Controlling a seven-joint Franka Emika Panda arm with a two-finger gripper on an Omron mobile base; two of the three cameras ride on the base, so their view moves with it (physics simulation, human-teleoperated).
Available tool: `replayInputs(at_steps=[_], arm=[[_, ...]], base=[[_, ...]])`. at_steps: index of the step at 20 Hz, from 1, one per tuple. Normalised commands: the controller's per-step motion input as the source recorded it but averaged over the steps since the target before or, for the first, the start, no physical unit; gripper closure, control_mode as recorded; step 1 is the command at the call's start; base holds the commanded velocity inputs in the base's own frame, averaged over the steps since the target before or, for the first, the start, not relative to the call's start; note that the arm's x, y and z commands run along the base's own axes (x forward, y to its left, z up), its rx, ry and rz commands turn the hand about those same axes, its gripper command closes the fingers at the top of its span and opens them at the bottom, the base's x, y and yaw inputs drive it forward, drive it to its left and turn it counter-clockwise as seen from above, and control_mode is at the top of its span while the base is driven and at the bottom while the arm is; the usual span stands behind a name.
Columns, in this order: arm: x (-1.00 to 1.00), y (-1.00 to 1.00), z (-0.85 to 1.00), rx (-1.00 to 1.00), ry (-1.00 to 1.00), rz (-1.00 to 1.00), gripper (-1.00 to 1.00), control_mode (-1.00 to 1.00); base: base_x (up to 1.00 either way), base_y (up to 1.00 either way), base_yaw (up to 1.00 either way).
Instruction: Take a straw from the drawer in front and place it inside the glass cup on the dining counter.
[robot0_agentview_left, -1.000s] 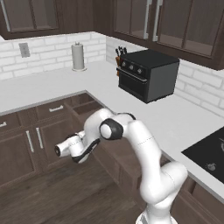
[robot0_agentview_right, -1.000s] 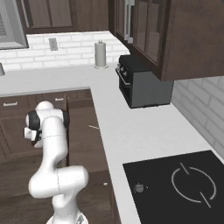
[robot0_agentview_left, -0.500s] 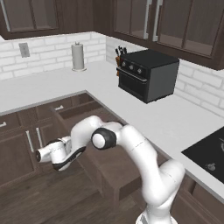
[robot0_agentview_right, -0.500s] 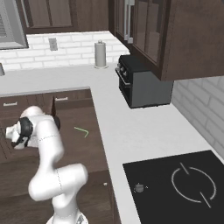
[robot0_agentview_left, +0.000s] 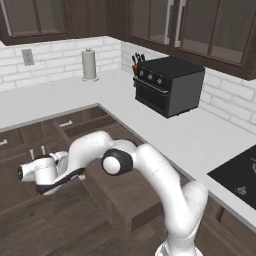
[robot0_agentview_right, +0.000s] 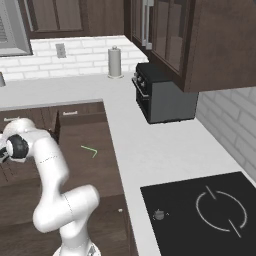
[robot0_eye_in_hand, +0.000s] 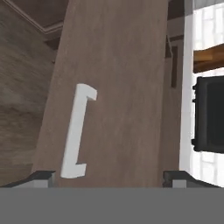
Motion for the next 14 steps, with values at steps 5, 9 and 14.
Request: replayInputs(at_steps=[5,9,14], arm=[[-0.46,-0.22,1.0,0.17,0.12,-0.08,-1.0,-1.0],[-0.01,-0.93,0.94,0.2,0.23,-0.13,-1.0,-1.0],[0.16,-1.0,0.22,0.17,0.31,-0.14,-1.0,-1.0]], base=[[0.0,0.0,0.0],[0.0,0.0,0.0],[0.0,0.0,0.0]])
